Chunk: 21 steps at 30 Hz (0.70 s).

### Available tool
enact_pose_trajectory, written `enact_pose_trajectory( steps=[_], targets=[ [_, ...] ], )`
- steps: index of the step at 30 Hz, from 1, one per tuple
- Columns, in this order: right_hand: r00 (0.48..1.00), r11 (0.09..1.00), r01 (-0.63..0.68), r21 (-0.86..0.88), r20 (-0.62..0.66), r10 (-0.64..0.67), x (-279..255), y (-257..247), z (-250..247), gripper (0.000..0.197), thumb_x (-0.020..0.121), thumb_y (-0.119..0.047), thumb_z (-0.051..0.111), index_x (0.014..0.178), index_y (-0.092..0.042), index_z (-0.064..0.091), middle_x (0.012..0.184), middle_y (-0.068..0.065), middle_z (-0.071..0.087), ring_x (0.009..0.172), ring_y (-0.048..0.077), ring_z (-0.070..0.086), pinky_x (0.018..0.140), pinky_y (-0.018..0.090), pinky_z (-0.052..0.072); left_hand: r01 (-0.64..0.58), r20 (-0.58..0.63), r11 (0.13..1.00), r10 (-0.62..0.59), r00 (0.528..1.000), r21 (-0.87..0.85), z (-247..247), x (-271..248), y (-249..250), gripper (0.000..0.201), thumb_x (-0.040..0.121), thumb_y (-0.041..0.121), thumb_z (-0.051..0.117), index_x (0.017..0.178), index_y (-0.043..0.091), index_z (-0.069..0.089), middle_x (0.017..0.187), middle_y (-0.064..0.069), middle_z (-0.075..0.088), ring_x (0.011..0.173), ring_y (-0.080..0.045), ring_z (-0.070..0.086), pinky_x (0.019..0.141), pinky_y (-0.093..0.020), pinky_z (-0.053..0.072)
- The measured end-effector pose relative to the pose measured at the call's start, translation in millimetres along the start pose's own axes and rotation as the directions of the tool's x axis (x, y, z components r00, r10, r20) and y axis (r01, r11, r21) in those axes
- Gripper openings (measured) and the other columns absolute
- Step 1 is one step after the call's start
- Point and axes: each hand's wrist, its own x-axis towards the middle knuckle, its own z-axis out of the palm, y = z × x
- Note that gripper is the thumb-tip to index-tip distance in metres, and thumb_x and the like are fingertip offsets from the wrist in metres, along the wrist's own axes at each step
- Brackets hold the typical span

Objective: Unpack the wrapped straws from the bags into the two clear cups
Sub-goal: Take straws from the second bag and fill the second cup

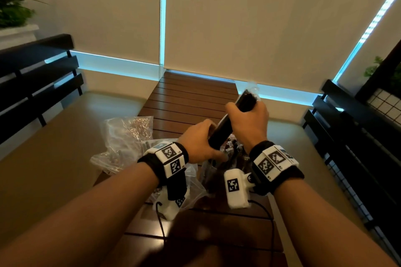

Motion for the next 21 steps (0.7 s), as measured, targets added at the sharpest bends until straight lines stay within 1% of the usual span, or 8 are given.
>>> enact_pose_trajectory(
  steps=[3, 7, 10, 13, 15, 17, 18, 21],
  targets=[
    [0.988, 0.995, -0.091, 0.032, -0.126, 0.094, 12, 10, -12, 0.023, 0.078, -0.017, 0.068, 0.066, -0.018, 0.049, 0.069, -0.003, 0.054, 0.065, 0.013, 0.058, 0.056, 0.024, 0.052, 0.060, 0.076, 0.974, -0.078, 0.994, 0.219, 15, 0, -32, 0.066, 0.071, 0.037, 0.082, 0.126, 0.024, 0.049, 0.118, 0.003, 0.052, 0.101, -0.017, 0.055, 0.084, -0.033, 0.050],
    [0.978, 0.990, -0.130, -0.052, -0.174, 0.119, 22, 31, -9, 0.018, 0.074, -0.027, 0.066, 0.068, -0.020, 0.050, 0.076, 0.002, 0.058, 0.078, 0.023, 0.061, 0.064, 0.032, 0.054, -0.022, 0.186, 0.929, -0.051, 0.981, 0.371, 38, 0, -50, 0.049, 0.088, 0.037, 0.063, 0.134, 0.037, 0.047, 0.118, -0.001, 0.043, 0.103, -0.022, 0.054, 0.088, -0.042, 0.052],
    [0.986, 0.985, -0.125, -0.123, -0.129, 0.109, 19, 46, -1, 0.017, 0.075, -0.027, 0.066, 0.071, -0.019, 0.052, 0.074, 0.001, 0.058, 0.070, 0.017, 0.057, 0.060, 0.026, 0.046, -0.059, 0.243, 0.887, -0.061, 0.968, 0.457, 47, 4, -53, 0.035, 0.092, 0.042, 0.055, 0.127, 0.039, 0.053, 0.122, -0.002, 0.039, 0.102, -0.023, 0.053, 0.087, -0.044, 0.053],
    [0.997, 0.975, -0.052, -0.215, -0.066, 0.038, 7, 56, 4, 0.018, 0.080, -0.022, 0.066, 0.071, -0.019, 0.050, 0.068, -0.002, 0.056, 0.059, 0.006, 0.051, 0.049, 0.007, 0.037, -0.092, 0.210, 0.877, -0.010, 0.978, 0.472, 51, 7, -54, 0.024, 0.094, 0.039, 0.055, 0.115, 0.031, 0.063, 0.122, -0.003, 0.039, 0.099, -0.021, 0.052, 0.083, -0.040, 0.054],
    [1.000, 0.965, -0.012, -0.263, -0.012, 0.009, -1, 67, 8, 0.022, 0.079, -0.021, 0.067, 0.067, -0.019, 0.049, 0.062, -0.003, 0.055, 0.055, 0.008, 0.051, 0.050, 0.009, 0.039, -0.113, 0.211, 0.891, 0.020, 0.977, 0.440, 52, 9, -57, 0.020, 0.093, 0.037, 0.057, 0.106, 0.026, 0.068, 0.122, -0.002, 0.040, 0.096, -0.018, 0.052, 0.083, -0.035, 0.052],
    [0.997, 0.942, -0.012, -0.334, 0.065, 0.036, -11, 80, 13, 0.020, 0.077, -0.028, 0.067, 0.069, -0.021, 0.050, 0.062, -0.004, 0.058, 0.057, 0.013, 0.057, 0.055, 0.025, 0.050, -0.119, 0.236, 0.906, 0.021, 0.971, 0.406, 52, 11, -60, 0.021, 0.092, 0.038, 0.058, 0.105, 0.025, 0.070, 0.126, -0.001, 0.039, 0.098, -0.017, 0.053, 0.086, -0.033, 0.050],
    [0.992, 0.914, -0.011, -0.405, 0.108, 0.059, -16, 86, 15, 0.020, 0.077, -0.033, 0.066, 0.070, -0.023, 0.050, 0.064, -0.007, 0.059, 0.060, 0.013, 0.059, 0.057, 0.029, 0.052, -0.121, 0.246, 0.910, 0.022, 0.969, 0.396, 52, 11, -61, 0.022, 0.092, 0.039, 0.058, 0.105, 0.025, 0.070, 0.127, -0.001, 0.040, 0.100, -0.018, 0.054, 0.088, -0.035, 0.050],
    [0.983, 0.804, 0.021, -0.594, 0.160, 0.092, -28, 99, 18, 0.027, 0.075, -0.051, 0.063, 0.081, -0.028, 0.052, 0.076, -0.012, 0.060, 0.073, 0.013, 0.061, 0.066, 0.029, 0.050, -0.104, 0.254, 0.915, 0.001, 0.967, 0.391, 54, 12, -62, 0.024, 0.092, 0.035, 0.059, 0.108, 0.021, 0.070, 0.129, -0.003, 0.041, 0.101, -0.020, 0.055, 0.092, -0.039, 0.050]
  ],
)
